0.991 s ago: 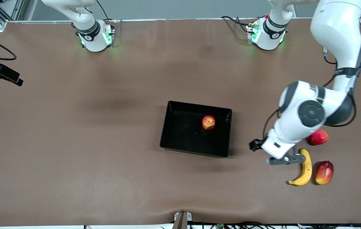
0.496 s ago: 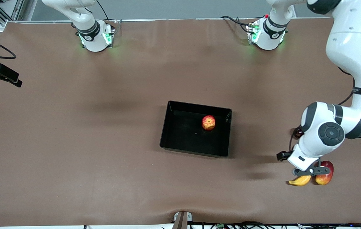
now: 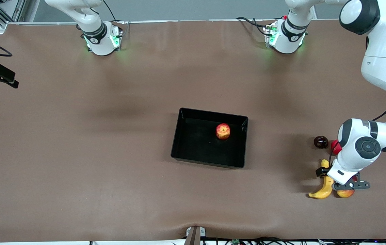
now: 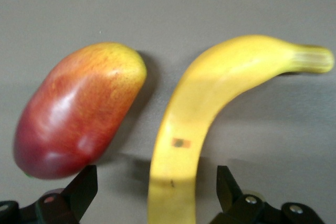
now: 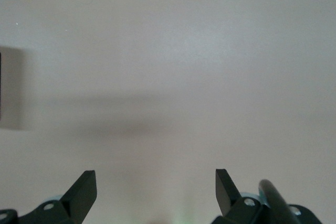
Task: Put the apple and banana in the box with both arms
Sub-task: 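Move the left gripper to the yellow banana and grasp it, then lift the banana with the left gripper toward the box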
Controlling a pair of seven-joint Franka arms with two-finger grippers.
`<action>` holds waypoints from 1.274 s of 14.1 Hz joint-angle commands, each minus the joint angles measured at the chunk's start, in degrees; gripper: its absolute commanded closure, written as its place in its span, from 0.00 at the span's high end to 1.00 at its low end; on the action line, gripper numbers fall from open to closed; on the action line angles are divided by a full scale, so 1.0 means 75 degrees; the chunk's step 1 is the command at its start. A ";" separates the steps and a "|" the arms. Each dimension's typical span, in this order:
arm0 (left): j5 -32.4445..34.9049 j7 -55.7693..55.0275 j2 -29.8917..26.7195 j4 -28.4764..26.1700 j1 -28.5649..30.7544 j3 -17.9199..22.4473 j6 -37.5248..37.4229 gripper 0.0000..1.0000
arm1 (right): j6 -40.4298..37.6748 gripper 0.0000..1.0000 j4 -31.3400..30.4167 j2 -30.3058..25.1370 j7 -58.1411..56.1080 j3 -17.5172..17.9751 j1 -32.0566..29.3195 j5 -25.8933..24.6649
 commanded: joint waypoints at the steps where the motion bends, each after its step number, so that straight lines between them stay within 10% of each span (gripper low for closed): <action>1: 0.0172 0.0028 -0.0007 -0.0007 0.0004 -0.0052 0.0042 1.00 | -0.0123 1.00 0.0118 -0.0037 -0.0149 0.0131 -0.0199 -0.0093; 4: 0.0172 0.0028 -0.0007 -0.0101 0.0004 -0.0052 0.0042 0.83 | -0.0123 1.00 0.0048 -0.0049 -0.0161 0.0131 -0.0222 -0.0082; 8: 0.0172 0.0039 -0.0030 -0.0112 -0.0007 -0.0052 0.0031 0.00 | -0.0124 1.00 -0.0057 -0.0131 -0.0149 0.0155 -0.0175 -0.0047; 13: 0.0172 0.0156 -0.0427 -0.0170 -0.0160 -0.0309 -0.0191 0.00 | 0.0064 1.00 -0.0398 -0.0365 -0.0149 0.0166 -0.0152 -0.0023; 18: 0.0172 0.0087 -0.1259 -0.0194 -0.0171 -0.1981 -0.1748 0.00 | 0.0064 1.00 -0.0444 -0.0435 -0.0149 0.0166 -0.0152 -0.0011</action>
